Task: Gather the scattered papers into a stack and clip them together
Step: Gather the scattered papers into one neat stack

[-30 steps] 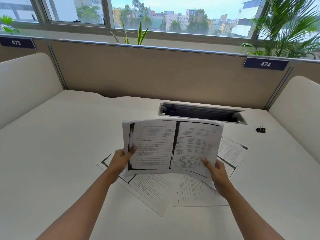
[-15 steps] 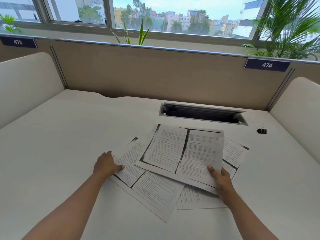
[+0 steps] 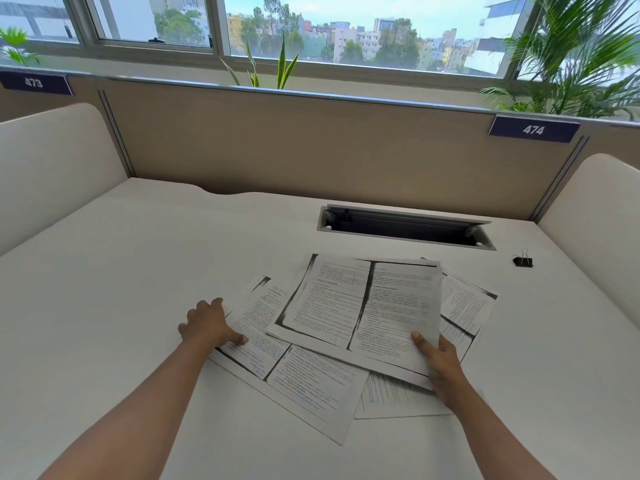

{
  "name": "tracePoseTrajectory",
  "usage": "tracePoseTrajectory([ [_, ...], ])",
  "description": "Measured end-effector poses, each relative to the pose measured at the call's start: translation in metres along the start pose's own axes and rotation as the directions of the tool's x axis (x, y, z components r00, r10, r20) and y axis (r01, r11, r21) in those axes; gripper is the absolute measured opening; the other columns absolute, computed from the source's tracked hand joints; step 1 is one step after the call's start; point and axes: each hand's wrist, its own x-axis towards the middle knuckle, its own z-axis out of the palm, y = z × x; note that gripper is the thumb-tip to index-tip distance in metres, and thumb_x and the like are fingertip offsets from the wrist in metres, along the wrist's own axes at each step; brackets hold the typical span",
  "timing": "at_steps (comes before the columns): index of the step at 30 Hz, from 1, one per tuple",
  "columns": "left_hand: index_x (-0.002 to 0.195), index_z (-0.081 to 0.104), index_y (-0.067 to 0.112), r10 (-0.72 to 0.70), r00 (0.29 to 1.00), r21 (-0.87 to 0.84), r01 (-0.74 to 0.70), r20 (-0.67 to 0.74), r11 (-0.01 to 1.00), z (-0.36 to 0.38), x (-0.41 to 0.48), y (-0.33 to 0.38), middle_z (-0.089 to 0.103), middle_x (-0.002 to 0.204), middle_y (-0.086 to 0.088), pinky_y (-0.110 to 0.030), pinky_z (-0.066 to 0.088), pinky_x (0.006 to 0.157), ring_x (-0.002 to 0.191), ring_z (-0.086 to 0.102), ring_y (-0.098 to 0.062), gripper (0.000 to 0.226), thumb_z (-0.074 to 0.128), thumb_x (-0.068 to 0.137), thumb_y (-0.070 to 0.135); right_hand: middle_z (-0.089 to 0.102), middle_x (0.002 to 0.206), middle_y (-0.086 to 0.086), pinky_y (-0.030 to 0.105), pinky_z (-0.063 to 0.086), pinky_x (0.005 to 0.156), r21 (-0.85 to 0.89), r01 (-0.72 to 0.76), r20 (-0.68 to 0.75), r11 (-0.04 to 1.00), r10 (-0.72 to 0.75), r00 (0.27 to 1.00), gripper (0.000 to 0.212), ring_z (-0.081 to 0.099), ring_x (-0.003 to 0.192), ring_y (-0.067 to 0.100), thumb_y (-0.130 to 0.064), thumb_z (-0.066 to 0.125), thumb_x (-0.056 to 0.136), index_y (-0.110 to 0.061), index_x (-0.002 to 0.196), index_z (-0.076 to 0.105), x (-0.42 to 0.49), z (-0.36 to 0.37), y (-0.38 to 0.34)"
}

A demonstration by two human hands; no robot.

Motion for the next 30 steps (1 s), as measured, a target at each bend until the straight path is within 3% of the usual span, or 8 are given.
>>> tracePoseTrajectory([
  [6, 0.142, 0.022, 0.018, -0.022, 0.999, 0.002, 0.022, 0.027, 1.000, 0.0004, -0.0002, -0.0024, 0.036, 0.139, -0.012, -0.044, 0.032, 0.103, 0.131, 0.033, -0.029, 0.110, 0.081, 0.055, 0.053, 0.070, 0.102, 0.010, 0.036, 0.057, 0.080, -0.036, -0.001, -0.022, 0.999, 0.001, 1.000, 0.100, 0.067, 0.093, 0.028, -0.067, 0.081, 0.026, -0.010, 0.107, 0.061, 0.0017, -0.0017, 0.0034],
  [12, 0.137, 0.030, 0.017, -0.039, 0.997, -0.026, 0.041, 0.068, 0.999, 0.0003, 0.0003, -0.0058, 0.045, 0.135, -0.009, -0.041, 0.032, 0.102, 0.128, 0.037, -0.029, 0.104, 0.081, 0.054, 0.053, 0.067, 0.106, 0.016, 0.034, 0.057, 0.078, 0.010, -0.007, -0.011, 1.000, 0.007, 1.000, 0.064, 0.065, 0.094, 0.028, -0.036, 0.073, 0.068, 0.000, 0.118, 0.056, -0.0006, 0.0001, 0.0006],
  [15, 0.132, 0.034, 0.015, -0.043, 0.998, -0.010, 0.043, 0.035, 0.999, 0.0013, -0.0005, -0.0053, 0.047, 0.131, -0.008, -0.039, 0.034, 0.099, 0.126, 0.039, -0.028, 0.100, 0.081, 0.053, 0.054, 0.068, 0.104, 0.013, 0.036, 0.057, 0.080, -0.006, -0.014, -0.018, 1.000, 0.014, 1.000, 0.090, 0.066, 0.094, 0.029, -0.055, 0.082, 0.042, -0.004, 0.113, 0.059, -0.0015, 0.0006, -0.0008],
  [19, 0.127, 0.040, 0.012, -0.081, 0.996, 0.087, 0.083, -0.021, 0.993, 0.0002, -0.0040, -0.0009, 0.045, 0.130, -0.008, -0.038, 0.035, 0.099, 0.126, 0.036, -0.026, 0.100, 0.080, 0.049, 0.060, 0.069, 0.100, 0.010, 0.032, 0.058, 0.076, -0.015, -0.006, -0.020, 1.000, 0.006, 1.000, 0.101, 0.067, 0.092, 0.028, -0.067, 0.081, 0.022, -0.012, 0.104, 0.061, -0.0020, 0.0001, 0.0002],
  [21, 0.127, 0.041, 0.012, -0.078, 0.996, 0.132, 0.084, -0.051, 0.988, -0.0008, -0.0049, 0.0011, 0.043, 0.130, -0.008, -0.038, 0.034, 0.100, 0.127, 0.034, -0.026, 0.101, 0.079, 0.048, 0.062, 0.069, 0.101, 0.011, 0.030, 0.059, 0.073, -0.025, 0.007, -0.010, 1.000, -0.008, 1.000, 0.094, 0.067, 0.092, 0.027, -0.063, 0.082, 0.032, -0.010, 0.106, 0.061, -0.0018, -0.0002, 0.0002],
  [24, 0.126, 0.042, 0.013, -0.047, 0.997, 0.192, 0.057, -0.057, 0.980, -0.0030, -0.0053, 0.0028, 0.044, 0.130, -0.007, -0.038, 0.033, 0.101, 0.126, 0.035, -0.025, 0.097, 0.076, 0.051, 0.064, 0.066, 0.109, 0.019, 0.030, 0.057, 0.075, -0.001, -0.016, 0.005, 1.000, 0.016, 1.000, 0.049, 0.065, 0.095, 0.030, -0.025, 0.067, 0.079, 0.001, 0.119, 0.055, -0.0040, 0.0004, -0.0020],
  [26, 0.122, 0.045, 0.014, -0.031, 0.999, 0.188, 0.039, -0.044, 0.981, -0.0035, -0.0047, 0.0029, 0.049, 0.128, -0.006, -0.037, 0.032, 0.100, 0.124, 0.040, -0.025, 0.086, 0.075, 0.057, 0.060, 0.067, 0.108, 0.018, 0.031, 0.057, 0.076, -0.006, -0.024, -0.007, 1.000, 0.024, 1.000, 0.042, 0.065, 0.095, 0.030, -0.018, 0.062, 0.084, 0.002, 0.120, 0.055, -0.0035, -0.0011, -0.0004],
  [30, 0.093, 0.053, 0.014, 0.007, 0.997, -0.058, -0.012, -0.076, 0.998, -0.0020, -0.0048, -0.0029, 0.061, 0.109, -0.006, -0.030, 0.040, 0.081, 0.103, 0.056, -0.024, 0.044, 0.075, 0.069, 0.043, 0.072, 0.094, 0.004, 0.030, 0.058, 0.074, -0.055, -0.006, -0.004, 0.998, 0.005, 1.000, 0.085, 0.069, 0.085, 0.021, -0.063, 0.082, 0.033, -0.014, 0.100, 0.064, -0.0047, 0.0007, -0.0030],
])
